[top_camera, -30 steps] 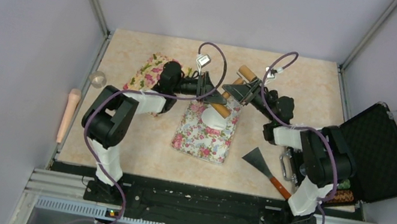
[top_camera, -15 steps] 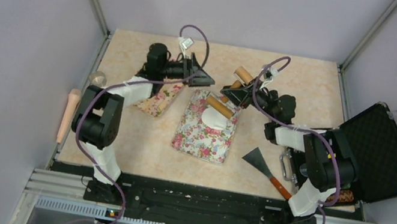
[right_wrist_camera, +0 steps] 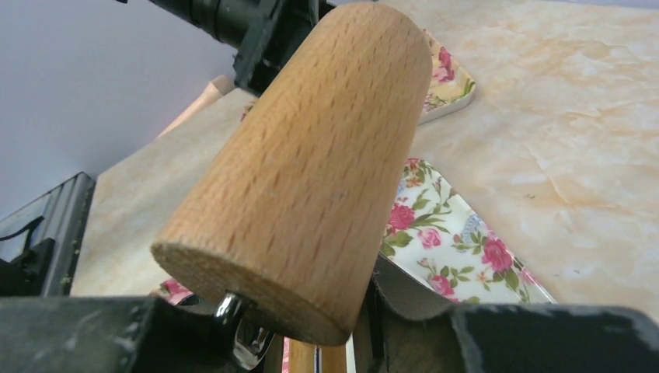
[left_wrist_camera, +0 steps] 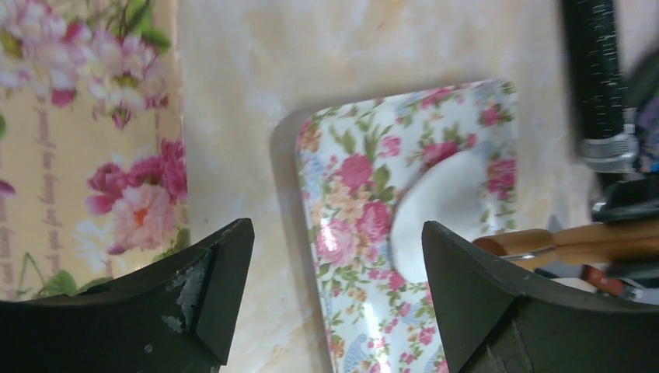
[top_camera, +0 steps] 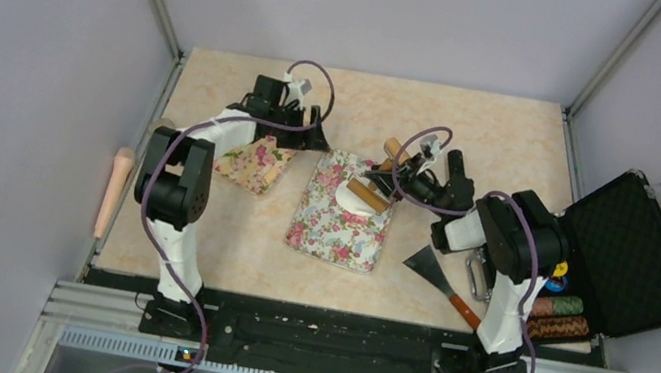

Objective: Roll out the dumpling wrappers from the dough
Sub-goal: Pick up the rolling pin from the center of the board, then flatten out the dough on the work surface.

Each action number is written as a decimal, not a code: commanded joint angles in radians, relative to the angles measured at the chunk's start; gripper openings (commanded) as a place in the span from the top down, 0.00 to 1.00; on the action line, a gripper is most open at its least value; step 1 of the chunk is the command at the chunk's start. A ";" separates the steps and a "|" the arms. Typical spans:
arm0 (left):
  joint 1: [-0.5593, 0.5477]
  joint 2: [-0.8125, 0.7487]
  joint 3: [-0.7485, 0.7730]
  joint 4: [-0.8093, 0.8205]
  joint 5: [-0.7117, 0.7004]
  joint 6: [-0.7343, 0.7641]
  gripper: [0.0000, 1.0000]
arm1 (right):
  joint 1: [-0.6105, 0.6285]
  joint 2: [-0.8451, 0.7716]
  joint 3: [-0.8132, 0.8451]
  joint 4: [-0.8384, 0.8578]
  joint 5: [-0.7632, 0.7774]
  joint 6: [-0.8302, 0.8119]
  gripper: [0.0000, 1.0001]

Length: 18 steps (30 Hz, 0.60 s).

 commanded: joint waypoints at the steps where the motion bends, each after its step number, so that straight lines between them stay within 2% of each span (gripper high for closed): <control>1: -0.058 0.031 0.045 -0.093 -0.190 0.076 0.17 | 0.019 0.003 -0.004 0.139 0.077 -0.088 1.00; 7: -0.126 0.064 0.106 -0.166 -0.352 0.102 0.26 | 0.028 0.010 -0.012 0.089 0.147 -0.047 1.00; 12: -0.147 0.140 0.153 -0.216 -0.387 0.097 0.32 | 0.033 0.005 -0.010 -0.008 0.200 0.006 1.00; 18: -0.148 0.194 0.160 -0.231 -0.397 0.079 0.48 | 0.034 0.027 -0.044 0.006 0.221 0.064 1.00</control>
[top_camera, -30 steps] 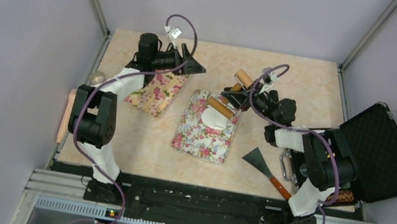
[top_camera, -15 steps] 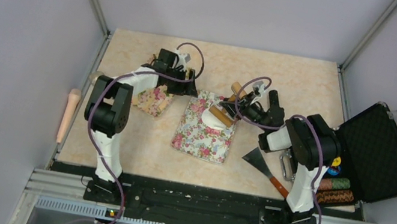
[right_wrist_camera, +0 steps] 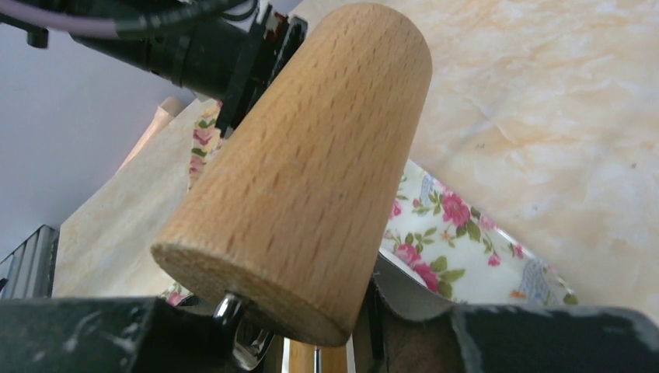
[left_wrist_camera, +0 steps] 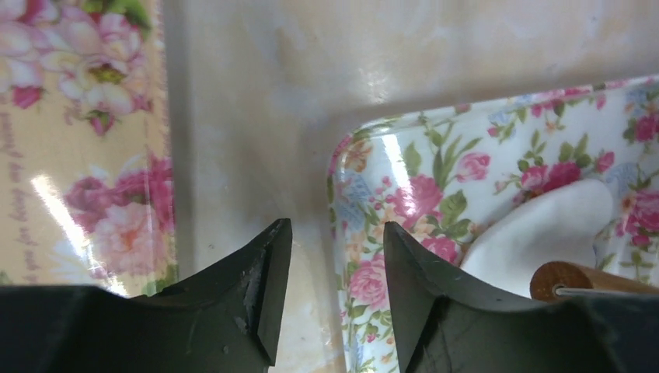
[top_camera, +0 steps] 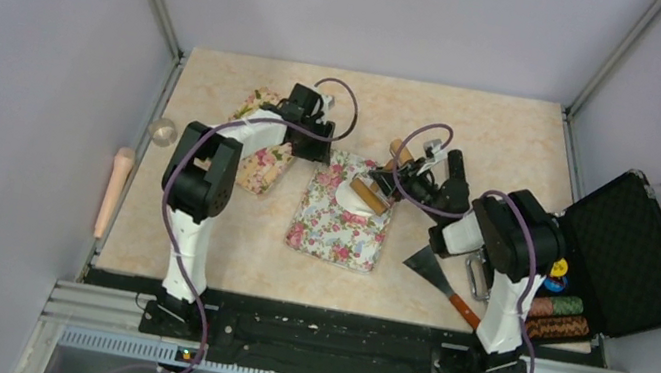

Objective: Roll out the dumpling wrappers from the dough
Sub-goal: Flatten out the dough on the work surface.

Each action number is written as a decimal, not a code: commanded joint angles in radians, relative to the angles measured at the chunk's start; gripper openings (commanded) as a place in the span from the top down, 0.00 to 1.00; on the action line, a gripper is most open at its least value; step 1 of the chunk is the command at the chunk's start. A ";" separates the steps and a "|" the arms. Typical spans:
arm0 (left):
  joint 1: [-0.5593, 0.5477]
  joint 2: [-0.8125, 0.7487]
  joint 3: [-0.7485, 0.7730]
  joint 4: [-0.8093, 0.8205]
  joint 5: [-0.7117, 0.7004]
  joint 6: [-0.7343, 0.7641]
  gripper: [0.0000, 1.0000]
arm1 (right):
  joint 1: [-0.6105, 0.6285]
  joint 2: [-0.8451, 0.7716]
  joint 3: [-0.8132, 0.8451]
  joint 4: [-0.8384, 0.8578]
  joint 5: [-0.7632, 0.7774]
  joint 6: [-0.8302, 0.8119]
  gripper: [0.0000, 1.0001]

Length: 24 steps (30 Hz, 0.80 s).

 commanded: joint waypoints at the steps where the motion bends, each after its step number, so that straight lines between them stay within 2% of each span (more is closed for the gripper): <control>1: 0.006 0.029 0.016 -0.033 -0.033 -0.009 0.51 | 0.015 0.017 -0.028 0.077 0.034 0.056 1.00; 4: 0.006 0.045 0.017 -0.037 -0.037 -0.015 0.61 | 0.021 0.046 -0.038 0.105 0.044 0.067 1.00; 12: 0.006 0.077 0.012 -0.044 -0.062 -0.054 1.00 | 0.075 0.100 -0.051 0.125 0.070 0.086 1.00; 24: 0.007 0.099 0.012 -0.059 -0.138 -0.093 1.00 | 0.122 0.142 -0.046 0.128 0.040 0.091 1.00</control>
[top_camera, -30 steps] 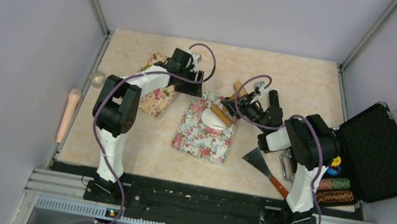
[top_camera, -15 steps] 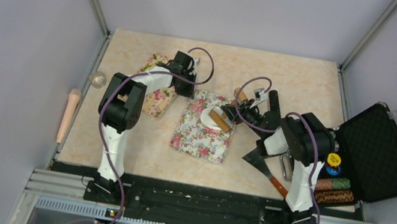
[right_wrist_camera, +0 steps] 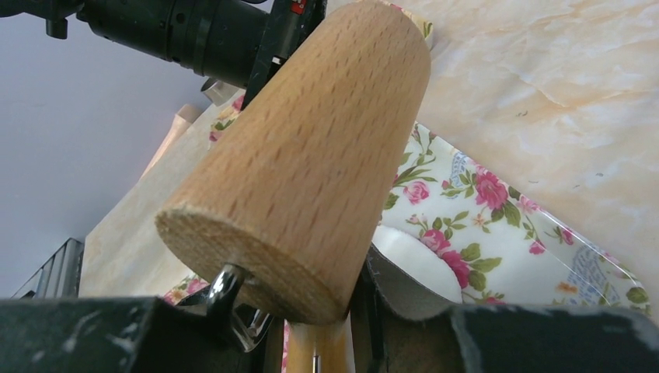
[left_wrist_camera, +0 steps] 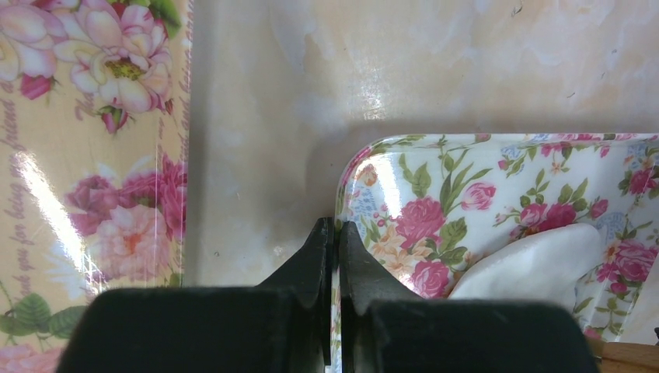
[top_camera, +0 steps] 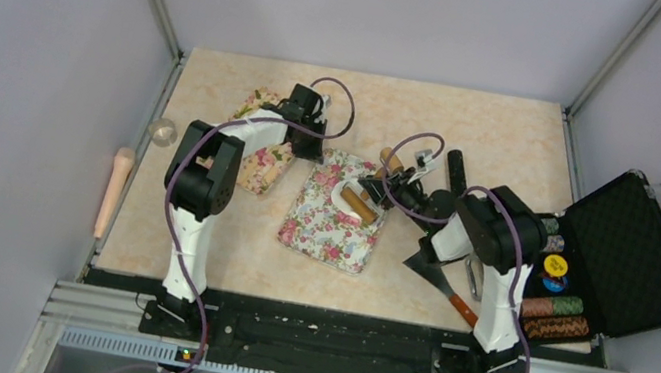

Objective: Roll out the dumpling wrappers from the dough
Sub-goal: Flatten out the dough on the work surface.

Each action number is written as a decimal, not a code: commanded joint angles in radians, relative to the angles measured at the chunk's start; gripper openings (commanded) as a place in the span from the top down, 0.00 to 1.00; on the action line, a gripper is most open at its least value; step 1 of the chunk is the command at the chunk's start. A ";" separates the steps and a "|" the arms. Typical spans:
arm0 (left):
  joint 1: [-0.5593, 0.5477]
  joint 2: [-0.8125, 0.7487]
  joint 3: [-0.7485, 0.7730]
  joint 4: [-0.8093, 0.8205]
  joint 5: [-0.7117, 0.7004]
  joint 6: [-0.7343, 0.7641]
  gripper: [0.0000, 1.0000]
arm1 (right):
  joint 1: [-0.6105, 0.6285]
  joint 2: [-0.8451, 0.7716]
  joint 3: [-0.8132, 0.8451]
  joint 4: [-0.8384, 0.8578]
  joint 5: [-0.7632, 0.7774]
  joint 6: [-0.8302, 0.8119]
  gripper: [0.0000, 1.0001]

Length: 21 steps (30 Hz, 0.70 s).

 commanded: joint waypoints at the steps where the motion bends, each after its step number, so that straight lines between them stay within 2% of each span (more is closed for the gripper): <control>1: 0.000 0.071 -0.011 -0.059 -0.111 -0.018 1.00 | 0.050 0.045 -0.008 -0.006 -0.058 -0.003 1.00; 21: 0.000 0.065 -0.012 -0.065 -0.115 -0.032 1.00 | 0.092 0.051 -0.021 -0.049 -0.099 -0.035 1.00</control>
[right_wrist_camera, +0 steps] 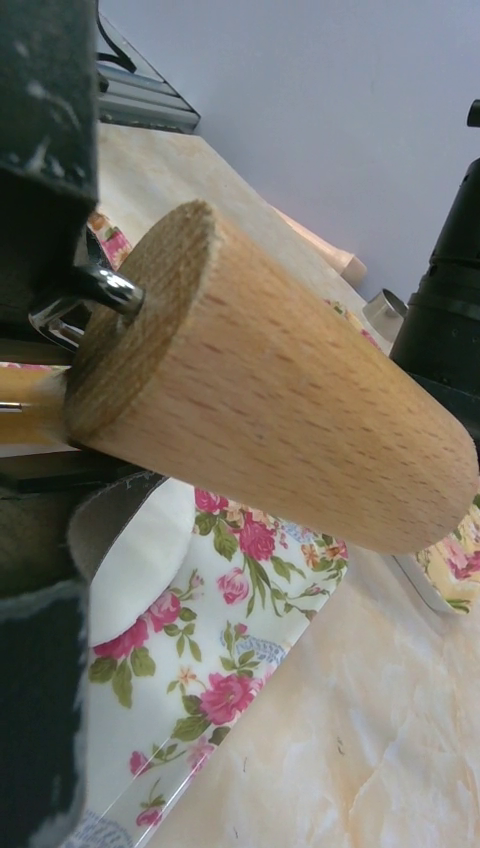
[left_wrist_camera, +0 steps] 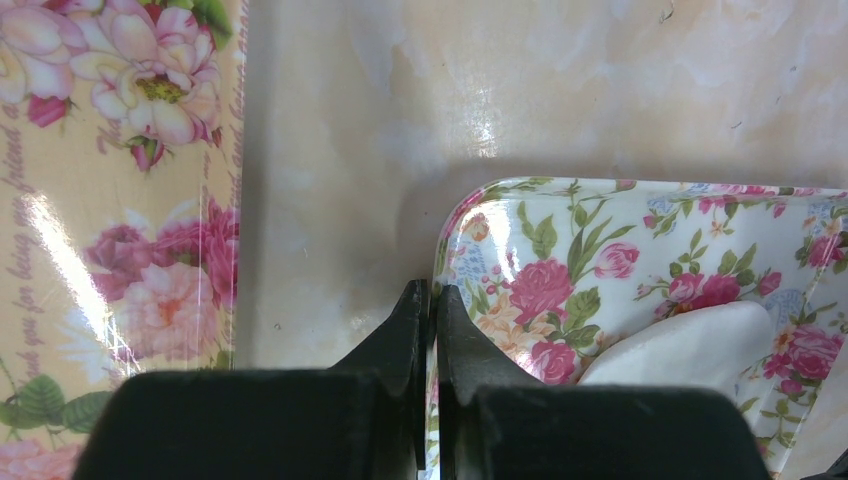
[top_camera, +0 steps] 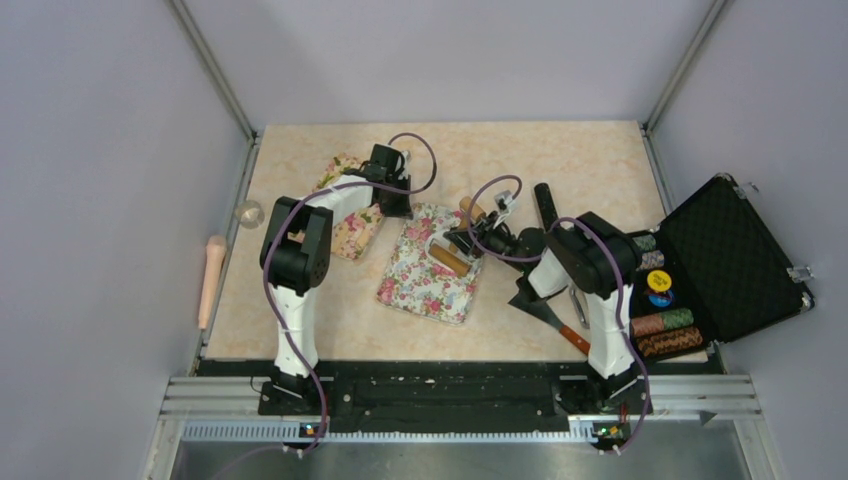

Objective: Roll out the dumpling wrappers from the dough
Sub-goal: Flatten out the dough on the work surface.

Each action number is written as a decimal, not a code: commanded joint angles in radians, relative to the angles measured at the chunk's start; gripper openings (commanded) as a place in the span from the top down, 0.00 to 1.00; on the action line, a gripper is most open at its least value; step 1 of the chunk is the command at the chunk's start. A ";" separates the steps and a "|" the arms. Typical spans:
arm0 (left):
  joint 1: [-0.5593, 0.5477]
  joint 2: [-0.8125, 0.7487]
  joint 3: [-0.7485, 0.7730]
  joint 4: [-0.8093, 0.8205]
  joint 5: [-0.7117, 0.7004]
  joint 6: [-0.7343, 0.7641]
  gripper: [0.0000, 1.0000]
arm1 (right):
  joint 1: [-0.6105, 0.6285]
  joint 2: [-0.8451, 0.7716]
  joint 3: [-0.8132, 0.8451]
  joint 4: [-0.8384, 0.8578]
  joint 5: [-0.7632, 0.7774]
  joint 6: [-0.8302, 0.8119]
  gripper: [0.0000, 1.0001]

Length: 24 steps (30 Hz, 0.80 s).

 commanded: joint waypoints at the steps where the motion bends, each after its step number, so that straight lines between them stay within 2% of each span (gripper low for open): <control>1: 0.001 0.064 -0.014 -0.062 -0.098 -0.027 1.00 | 0.055 0.038 -0.019 -0.073 -0.077 -0.038 1.00; 11: 0.002 0.062 -0.014 -0.061 -0.098 -0.027 1.00 | 0.061 0.041 -0.011 -0.089 -0.078 -0.044 1.00; 15: 0.002 0.061 -0.019 -0.060 -0.096 -0.025 1.00 | 0.028 -0.045 0.059 -0.074 -0.160 0.047 1.00; 18: 0.002 0.056 -0.021 -0.059 -0.096 -0.022 1.00 | -0.030 -0.094 0.118 0.015 -0.285 0.204 1.00; 21: 0.000 0.048 -0.026 -0.054 -0.094 -0.021 1.00 | -0.081 -0.145 0.132 0.050 -0.274 0.284 1.00; 24: 0.000 0.045 -0.027 -0.051 -0.091 -0.020 1.00 | -0.110 -0.178 0.114 0.035 -0.228 0.228 1.00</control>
